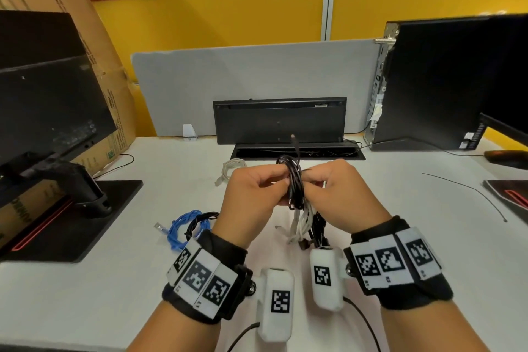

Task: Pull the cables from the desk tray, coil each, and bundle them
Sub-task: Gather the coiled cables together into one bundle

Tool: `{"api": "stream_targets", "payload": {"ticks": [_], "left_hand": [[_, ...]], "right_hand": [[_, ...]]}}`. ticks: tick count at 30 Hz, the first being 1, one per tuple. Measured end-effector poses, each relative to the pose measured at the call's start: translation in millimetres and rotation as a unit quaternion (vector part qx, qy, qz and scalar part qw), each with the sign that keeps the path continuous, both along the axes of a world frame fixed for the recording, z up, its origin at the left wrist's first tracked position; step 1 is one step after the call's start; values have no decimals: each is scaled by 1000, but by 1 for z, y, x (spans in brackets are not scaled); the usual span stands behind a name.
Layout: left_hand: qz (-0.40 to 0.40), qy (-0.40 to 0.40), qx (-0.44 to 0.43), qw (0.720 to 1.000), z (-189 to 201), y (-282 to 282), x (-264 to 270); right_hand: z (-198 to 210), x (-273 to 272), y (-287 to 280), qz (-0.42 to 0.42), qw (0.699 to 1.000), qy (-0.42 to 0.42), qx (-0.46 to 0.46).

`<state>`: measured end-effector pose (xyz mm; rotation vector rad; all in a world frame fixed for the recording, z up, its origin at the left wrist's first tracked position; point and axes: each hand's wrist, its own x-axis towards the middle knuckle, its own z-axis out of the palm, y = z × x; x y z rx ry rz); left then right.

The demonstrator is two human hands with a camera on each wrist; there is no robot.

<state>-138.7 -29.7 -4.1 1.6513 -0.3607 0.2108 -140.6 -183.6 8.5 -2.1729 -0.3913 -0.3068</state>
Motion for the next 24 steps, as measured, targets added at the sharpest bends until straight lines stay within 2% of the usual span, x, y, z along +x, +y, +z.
{"api": "stream_targets", "payload": {"ticks": [4, 15, 20, 24], "left_hand": [[31, -8, -22, 999, -3, -2, 1], [90, -64, 20, 994, -4, -4, -3], [98, -64, 18, 993, -3, -3, -4], [118, -48, 16, 992, -4, -2, -4]], "right_hand": [[-1, 2, -1, -2, 1000, 5, 11], [-4, 1, 1, 6, 999, 12, 30], [-4, 1, -1, 10, 998, 13, 53], [-5, 3, -6, -19, 996, 18, 79]]}}
